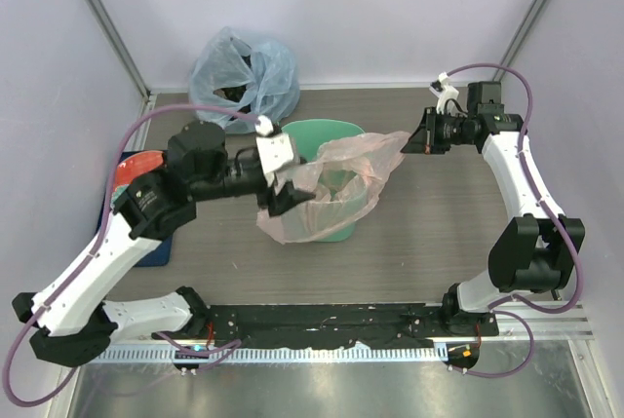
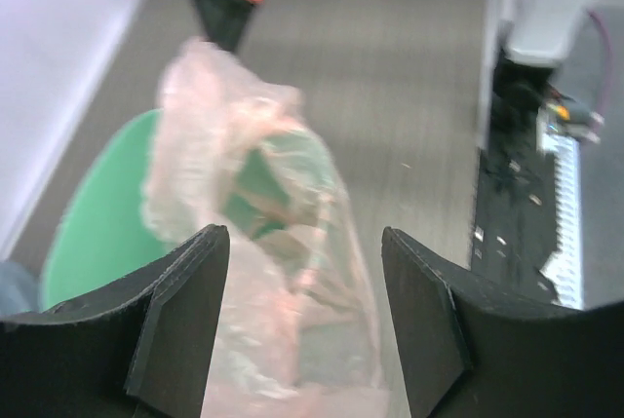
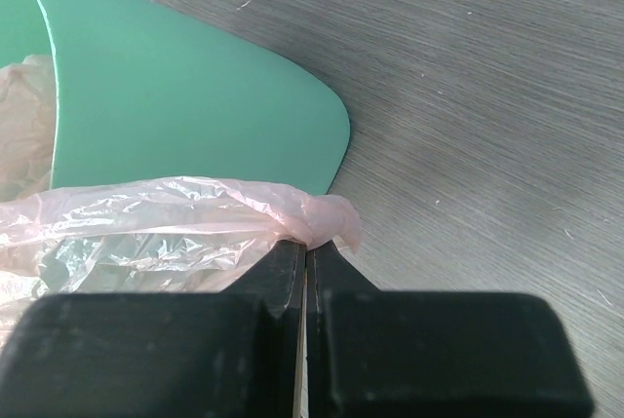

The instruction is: Put the trash bags into the trash bin

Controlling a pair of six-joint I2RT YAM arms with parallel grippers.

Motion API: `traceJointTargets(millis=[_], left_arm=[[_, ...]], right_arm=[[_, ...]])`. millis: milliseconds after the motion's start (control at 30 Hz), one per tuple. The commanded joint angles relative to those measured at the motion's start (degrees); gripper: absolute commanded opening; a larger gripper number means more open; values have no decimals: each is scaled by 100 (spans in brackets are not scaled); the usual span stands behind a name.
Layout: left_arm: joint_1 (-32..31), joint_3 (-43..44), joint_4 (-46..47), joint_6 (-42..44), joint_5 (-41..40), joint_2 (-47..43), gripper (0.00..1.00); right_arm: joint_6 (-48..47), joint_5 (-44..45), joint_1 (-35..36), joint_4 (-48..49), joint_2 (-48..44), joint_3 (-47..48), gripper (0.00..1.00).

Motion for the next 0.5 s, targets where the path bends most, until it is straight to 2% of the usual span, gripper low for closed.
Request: traceJointTargets(millis=[0,133,167,267,333,367,433,467], left_arm=[[538,628,74,-508,-780,674,69],[1162,664,-76,-559,-281,1001,72],[1346,690,-251,-560,242,1063,72],[1680,446,-226,-805,834,1063,67],[1865,199,-17,-867,1266,976,58],[2066,33,46,-954,1406,975,46],[2400,-39,308,-1182,1758,1028,33],[2515,-22,406,-1401,1881,1080,19]], right_arm=[[138,-156,55,362,-221,293,1],[147,-200,90,459,-212,363,1],[147,-192,98,451,-204,407,1],[147,-209,99,494,-186,477,1],[313,-218,116,600,-186,495,1],[332,-227,125,617,-169,539,1],[367,-235,151,644,-107,609,1],[419,-235,151,670,-89,670,1]])
